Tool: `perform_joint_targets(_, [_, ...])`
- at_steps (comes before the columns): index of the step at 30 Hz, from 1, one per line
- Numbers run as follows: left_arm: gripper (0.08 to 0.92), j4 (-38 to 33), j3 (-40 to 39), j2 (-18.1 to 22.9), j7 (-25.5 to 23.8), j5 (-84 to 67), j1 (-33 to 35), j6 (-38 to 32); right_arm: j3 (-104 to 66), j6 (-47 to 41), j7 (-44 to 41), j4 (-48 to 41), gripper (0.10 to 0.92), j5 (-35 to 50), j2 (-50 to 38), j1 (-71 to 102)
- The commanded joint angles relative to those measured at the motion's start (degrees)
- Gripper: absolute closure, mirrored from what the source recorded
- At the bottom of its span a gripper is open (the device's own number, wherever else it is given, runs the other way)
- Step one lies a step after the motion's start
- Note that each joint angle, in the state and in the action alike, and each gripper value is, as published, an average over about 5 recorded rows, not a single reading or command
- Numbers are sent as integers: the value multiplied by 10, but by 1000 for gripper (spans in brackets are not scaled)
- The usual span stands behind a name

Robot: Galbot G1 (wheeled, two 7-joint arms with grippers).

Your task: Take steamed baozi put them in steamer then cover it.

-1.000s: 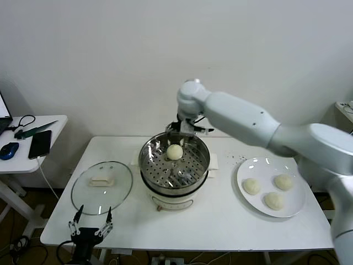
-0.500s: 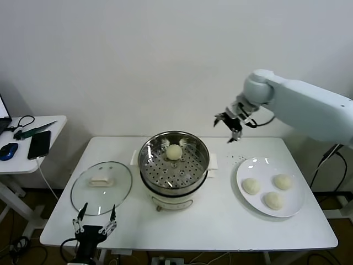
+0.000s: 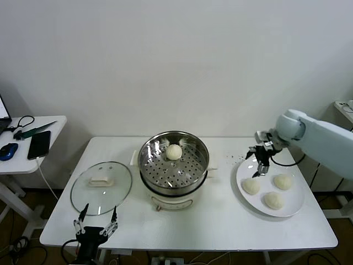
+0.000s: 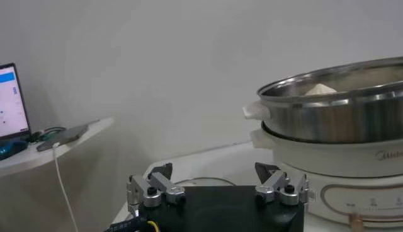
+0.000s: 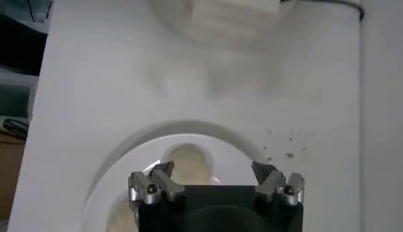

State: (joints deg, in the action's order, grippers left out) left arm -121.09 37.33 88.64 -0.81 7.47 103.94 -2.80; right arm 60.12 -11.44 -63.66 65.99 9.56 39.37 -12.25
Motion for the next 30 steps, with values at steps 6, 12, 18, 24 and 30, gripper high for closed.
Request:
perform_joint_targets(6, [177,1,0,1,0,9,7,-1,-136,-9,1,-85,203,-79,30,145])
perform_joint_targets(12, [177,4,5,0,0,8,10,-2,-139,-1,-4,-102,203,-94,49,148])
perform_joint_targets(18, [177,8,3,2,1,11,7,-2,-139,4,-6,-113,203,-96,63,146])
perform_joint_targets(24, [177,10,3,3,1,12,8,-3,-131,5,-11,-111,290,-87,64,139])
perform_joint_targets(30, [177,9,5,2,1,11,9,-4,-126,6,-12,-107,348,-78,57,132])
